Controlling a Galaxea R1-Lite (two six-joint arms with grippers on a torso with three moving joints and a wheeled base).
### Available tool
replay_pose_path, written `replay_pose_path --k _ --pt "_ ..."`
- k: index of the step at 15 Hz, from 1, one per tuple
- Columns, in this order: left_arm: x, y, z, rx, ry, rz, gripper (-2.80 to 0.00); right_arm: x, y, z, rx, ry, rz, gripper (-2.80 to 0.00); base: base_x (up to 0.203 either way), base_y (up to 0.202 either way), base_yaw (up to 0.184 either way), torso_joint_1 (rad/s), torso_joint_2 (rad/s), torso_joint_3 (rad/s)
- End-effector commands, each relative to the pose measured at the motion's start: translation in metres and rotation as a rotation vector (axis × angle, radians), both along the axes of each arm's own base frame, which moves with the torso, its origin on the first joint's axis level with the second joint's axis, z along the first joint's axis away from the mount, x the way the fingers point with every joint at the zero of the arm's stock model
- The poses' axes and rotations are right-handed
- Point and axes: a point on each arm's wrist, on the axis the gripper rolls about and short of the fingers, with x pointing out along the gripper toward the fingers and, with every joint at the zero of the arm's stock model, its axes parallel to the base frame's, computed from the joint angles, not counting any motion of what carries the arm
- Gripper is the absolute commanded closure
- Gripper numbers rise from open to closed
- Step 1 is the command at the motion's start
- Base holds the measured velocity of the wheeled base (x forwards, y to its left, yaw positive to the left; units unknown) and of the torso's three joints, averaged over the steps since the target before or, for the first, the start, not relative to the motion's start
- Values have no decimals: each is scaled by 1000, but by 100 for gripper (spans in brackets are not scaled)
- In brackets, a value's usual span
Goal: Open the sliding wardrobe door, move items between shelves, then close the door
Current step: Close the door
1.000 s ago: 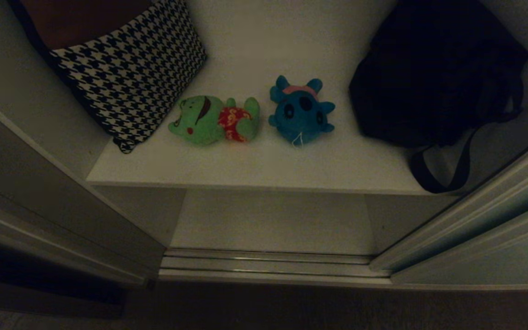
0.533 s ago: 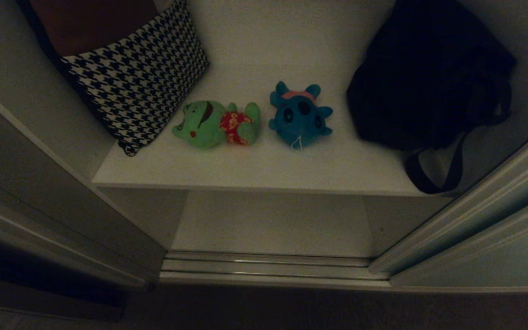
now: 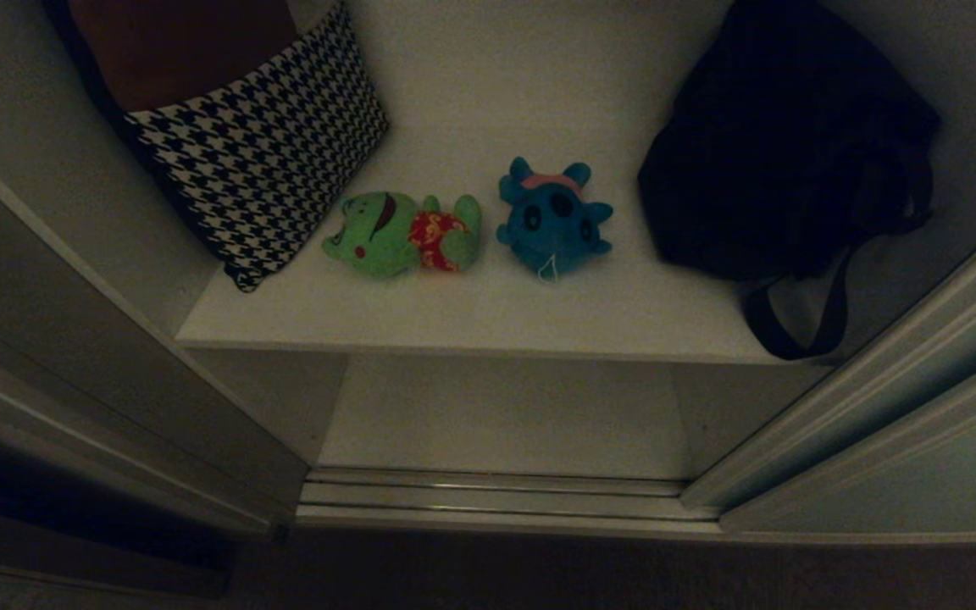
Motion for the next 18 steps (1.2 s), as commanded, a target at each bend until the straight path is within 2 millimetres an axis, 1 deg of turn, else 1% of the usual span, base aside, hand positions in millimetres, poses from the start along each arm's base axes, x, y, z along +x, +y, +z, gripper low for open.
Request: replay_pose_path --k 1,7,15,16,18 --pt "0 0 0 1 3 -1 0 0 0 0 0 -3 1 0 0 0 0 0 0 0" --pt "0 0 0 -3 1 1 0 0 0 0 0 -3 1 0 -12 0 -1 0 1 0" --pt "0 0 0 -5 1 -1 0 0 0 0 0 -3 1 0 -191 0 0 3 3 5" --pt "0 0 0 -10 1 -1 0 0 0 0 0 -3 1 0 -121 0 2 -2 2 2" --pt "0 0 0 -18 3 1 0 0 0 0 0 -3 1 0 0 0 0 0 0 0"
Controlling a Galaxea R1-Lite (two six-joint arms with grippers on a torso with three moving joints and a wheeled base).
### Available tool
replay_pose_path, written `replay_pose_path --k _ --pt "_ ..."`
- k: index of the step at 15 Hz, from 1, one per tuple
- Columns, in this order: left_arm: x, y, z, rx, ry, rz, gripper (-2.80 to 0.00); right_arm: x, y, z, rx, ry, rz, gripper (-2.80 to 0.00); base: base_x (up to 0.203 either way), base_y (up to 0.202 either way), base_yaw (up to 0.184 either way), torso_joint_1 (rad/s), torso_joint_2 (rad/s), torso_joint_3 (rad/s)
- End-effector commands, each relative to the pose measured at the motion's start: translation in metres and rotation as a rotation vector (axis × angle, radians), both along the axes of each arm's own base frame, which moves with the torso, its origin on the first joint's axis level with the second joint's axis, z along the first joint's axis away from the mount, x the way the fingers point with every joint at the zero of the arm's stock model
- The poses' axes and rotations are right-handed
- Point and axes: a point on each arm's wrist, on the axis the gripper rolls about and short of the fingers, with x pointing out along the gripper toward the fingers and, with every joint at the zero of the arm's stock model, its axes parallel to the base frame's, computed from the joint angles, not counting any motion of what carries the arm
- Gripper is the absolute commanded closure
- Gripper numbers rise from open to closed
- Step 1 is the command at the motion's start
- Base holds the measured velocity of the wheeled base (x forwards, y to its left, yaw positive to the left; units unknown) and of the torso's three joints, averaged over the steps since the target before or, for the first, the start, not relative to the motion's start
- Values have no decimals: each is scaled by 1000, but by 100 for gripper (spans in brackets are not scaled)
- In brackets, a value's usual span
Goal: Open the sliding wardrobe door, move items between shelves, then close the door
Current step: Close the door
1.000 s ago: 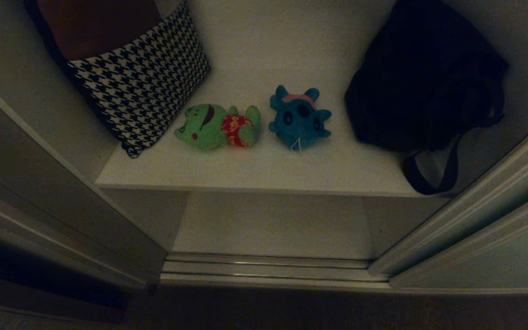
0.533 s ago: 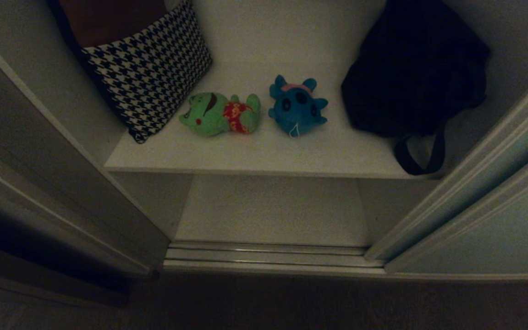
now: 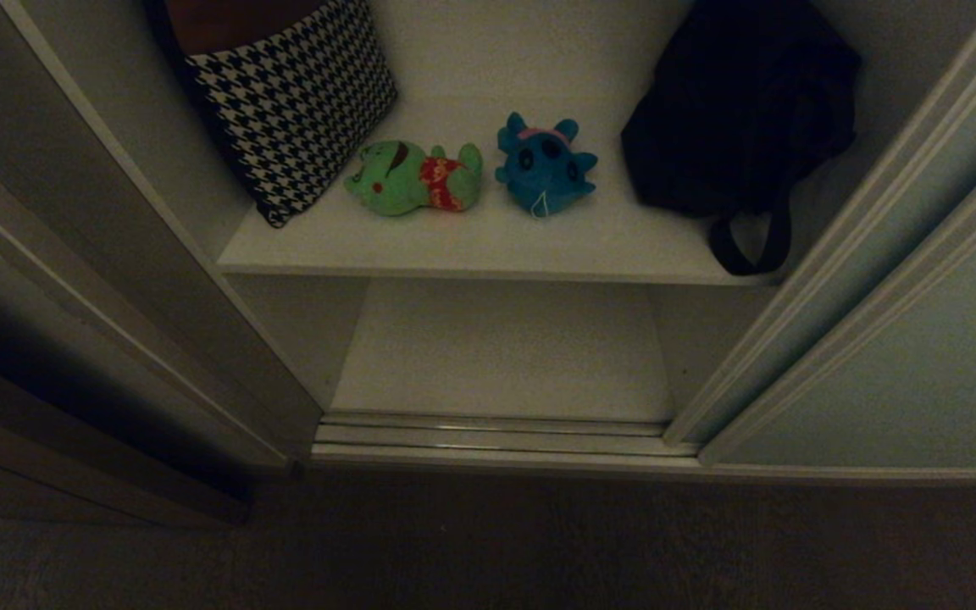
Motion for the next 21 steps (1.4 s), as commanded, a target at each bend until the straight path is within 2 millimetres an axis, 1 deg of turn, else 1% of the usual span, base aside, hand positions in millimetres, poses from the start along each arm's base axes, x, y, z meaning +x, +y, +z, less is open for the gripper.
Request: replay_pose_path --k 1,17,18,19,20,21 --pt "0 0 0 -1 4 0 0 0 0 0 -1 -3 1 0 0 0 0 0 0 0" --pt "0 0 0 -1 3 0 0 0 0 0 -4 -3 2 0 0 0 0 0 0 0" --pt "0 0 0 -1 4 0 0 -1 0 3 -8 -14 -2 0 0 0 0 0 0 0" --pt "0 0 0 -1 2 0 0 -5 0 14 -7 -33 -6 0 0 0 0 0 0 0" --pt "0 0 0 -1 3 0 0 -10 0 30 -3 -39 -8 0 0 0 0 0 0 0" --pt "0 0 0 -1 3 0 0 -19 0 52 5 -41 -10 0 0 0 0 0 0 0"
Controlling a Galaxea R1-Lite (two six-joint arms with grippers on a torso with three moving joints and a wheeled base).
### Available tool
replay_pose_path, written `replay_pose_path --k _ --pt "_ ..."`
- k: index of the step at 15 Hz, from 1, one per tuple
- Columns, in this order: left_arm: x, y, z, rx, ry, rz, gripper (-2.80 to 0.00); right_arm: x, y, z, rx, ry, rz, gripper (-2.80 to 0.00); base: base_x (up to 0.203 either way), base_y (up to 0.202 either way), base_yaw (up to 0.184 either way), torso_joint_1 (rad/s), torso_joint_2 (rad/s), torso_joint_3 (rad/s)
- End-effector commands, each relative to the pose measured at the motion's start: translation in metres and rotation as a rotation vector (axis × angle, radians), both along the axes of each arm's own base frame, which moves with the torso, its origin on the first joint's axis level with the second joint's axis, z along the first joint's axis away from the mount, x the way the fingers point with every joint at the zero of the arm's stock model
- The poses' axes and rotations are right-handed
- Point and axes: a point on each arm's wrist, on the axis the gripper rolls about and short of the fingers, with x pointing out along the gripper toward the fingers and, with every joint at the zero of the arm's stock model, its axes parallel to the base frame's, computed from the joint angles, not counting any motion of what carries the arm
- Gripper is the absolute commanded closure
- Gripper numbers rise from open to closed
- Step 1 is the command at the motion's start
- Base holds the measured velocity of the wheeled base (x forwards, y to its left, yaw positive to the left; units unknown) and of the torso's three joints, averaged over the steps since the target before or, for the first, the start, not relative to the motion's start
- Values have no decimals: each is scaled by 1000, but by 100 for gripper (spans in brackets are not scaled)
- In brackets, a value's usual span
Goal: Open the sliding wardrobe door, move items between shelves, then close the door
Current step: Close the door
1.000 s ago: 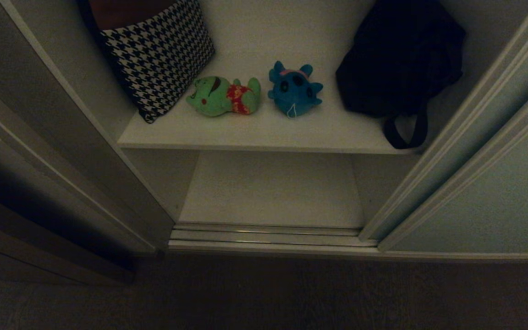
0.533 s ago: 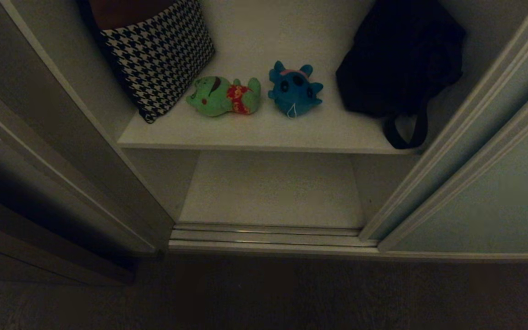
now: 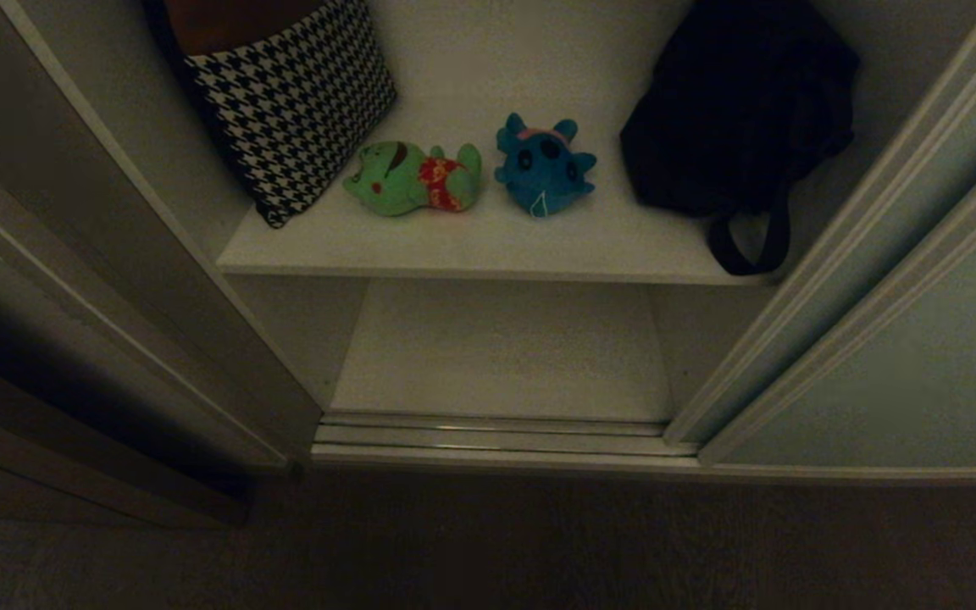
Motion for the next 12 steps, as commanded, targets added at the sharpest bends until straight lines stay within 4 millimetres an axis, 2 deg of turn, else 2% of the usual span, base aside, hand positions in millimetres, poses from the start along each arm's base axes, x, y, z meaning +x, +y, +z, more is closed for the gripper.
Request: replay_pose_path --k 1,4,8,12 --pt "0 0 0 1 3 0 0 -15 0 37 7 -2 2 0 0 0 0 0 0 0" --pt "0 0 0 1 1 0 0 -39 -1 99 21 65 24 0 0 0 0 0 0 0" --pt "0 0 0 1 1 0 0 -17 -2 168 81 162 39 0 0 0 0 0 0 0" --pt "0 0 0 1 1 0 0 13 -3 219 310 171 78 0 0 0 0 0 0 0"
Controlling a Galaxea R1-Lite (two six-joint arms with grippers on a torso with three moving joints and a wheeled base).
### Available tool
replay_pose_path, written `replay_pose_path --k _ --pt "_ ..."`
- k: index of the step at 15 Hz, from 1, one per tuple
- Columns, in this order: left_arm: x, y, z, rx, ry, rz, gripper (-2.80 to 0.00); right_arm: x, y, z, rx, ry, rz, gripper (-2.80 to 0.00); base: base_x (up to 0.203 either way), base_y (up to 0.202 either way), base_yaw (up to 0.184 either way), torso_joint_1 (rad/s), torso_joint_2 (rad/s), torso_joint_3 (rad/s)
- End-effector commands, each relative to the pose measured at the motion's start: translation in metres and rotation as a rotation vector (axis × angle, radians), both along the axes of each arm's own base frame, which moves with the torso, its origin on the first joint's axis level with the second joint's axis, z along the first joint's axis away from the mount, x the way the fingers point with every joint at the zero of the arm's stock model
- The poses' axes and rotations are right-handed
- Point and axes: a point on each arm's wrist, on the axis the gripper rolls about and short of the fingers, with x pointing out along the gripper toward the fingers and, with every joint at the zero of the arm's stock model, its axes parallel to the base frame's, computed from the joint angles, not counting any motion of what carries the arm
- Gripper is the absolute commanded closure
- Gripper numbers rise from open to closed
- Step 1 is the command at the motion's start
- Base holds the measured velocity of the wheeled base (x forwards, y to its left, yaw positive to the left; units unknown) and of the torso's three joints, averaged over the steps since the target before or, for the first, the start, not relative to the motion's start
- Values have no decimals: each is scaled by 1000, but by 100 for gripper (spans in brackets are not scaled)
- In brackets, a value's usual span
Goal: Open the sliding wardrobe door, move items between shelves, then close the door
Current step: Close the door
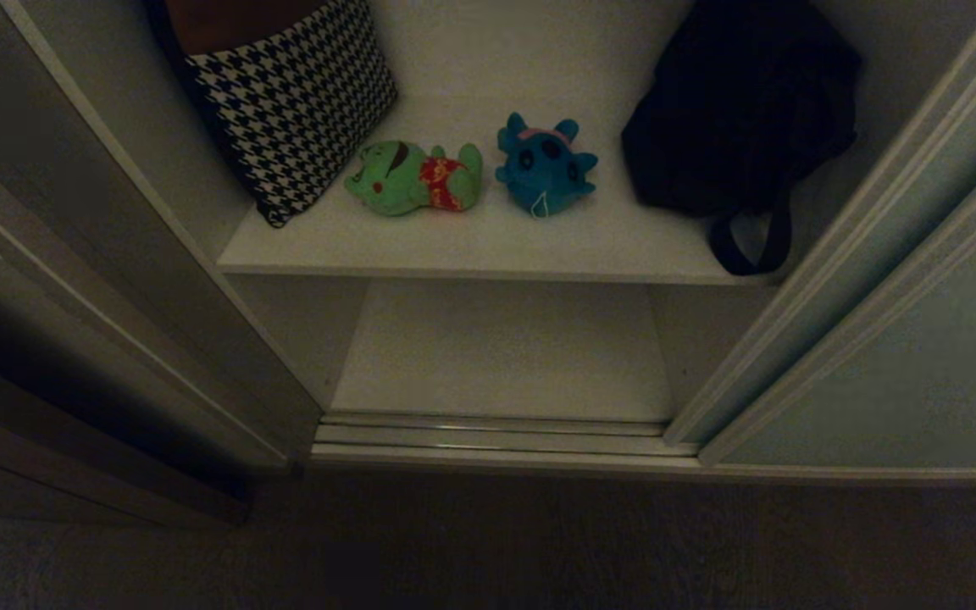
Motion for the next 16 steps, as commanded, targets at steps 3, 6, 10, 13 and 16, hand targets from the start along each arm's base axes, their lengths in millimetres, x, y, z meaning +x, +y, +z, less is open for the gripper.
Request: replay_pose_path --k 3,6,10,13,16 --pt "0 0 0 0 2 0 0 49 5 42 182 61 20 0 0 0 0 0 0 0" --pt "0 0 0 0 1 0 0 76 7 61 215 73 -4 0 0 0 0 0 0 0" --pt "0 0 0 0 2 0 0 111 -7 76 261 94 -8 0 0 0 0 0 0 0" --pt "0 0 0 0 3 0 0 135 -25 76 311 135 62 0 0 0 0 0 0 0" --pt "0 0 0 0 4 0 0 152 -35 73 324 155 61 0 0 0 0 0 0 0"
